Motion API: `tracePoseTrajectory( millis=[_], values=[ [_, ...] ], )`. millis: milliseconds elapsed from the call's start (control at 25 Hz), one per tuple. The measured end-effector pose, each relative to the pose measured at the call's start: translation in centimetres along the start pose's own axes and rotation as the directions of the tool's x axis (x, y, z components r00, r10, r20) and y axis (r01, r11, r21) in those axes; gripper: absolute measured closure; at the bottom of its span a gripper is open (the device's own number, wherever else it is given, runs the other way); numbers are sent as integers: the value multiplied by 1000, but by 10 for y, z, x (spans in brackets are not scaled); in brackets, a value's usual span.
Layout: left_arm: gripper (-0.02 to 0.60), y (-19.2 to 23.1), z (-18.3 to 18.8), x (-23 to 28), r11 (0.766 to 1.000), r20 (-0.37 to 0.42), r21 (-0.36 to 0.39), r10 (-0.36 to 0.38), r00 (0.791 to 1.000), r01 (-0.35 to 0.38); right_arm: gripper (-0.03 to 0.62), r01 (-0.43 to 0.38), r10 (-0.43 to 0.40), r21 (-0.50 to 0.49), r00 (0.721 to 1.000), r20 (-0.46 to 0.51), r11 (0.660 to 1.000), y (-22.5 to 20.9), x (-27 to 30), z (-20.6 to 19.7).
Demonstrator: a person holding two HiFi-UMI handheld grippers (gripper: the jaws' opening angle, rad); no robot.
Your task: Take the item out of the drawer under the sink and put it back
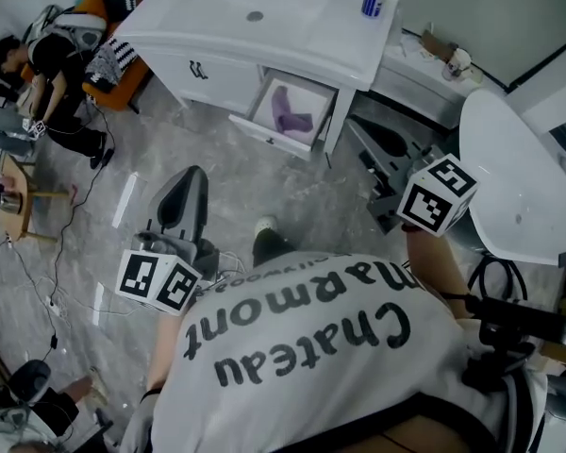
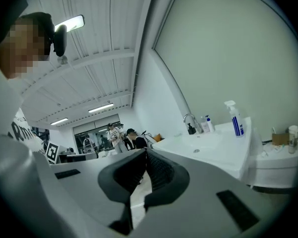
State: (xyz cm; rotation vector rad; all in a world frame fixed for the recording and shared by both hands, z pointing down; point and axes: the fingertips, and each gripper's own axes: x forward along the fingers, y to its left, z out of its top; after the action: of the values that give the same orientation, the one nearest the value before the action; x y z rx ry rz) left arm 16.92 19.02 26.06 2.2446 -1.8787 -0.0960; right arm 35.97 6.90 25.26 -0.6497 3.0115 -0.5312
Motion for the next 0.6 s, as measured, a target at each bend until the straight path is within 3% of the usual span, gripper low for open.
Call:
tracePoseTrajectory(
  millis=[240, 600],
  values=[
    [572, 47, 23, 19, 999, 6, -35, -30, 1000, 30, 583, 51, -51, -6, 998, 40, 999, -1, 34, 16],
    [572, 103, 38, 51, 996, 1, -18, -91, 996, 91, 583, 132, -131, -7, 988, 82, 991, -15, 79, 29]
  ],
)
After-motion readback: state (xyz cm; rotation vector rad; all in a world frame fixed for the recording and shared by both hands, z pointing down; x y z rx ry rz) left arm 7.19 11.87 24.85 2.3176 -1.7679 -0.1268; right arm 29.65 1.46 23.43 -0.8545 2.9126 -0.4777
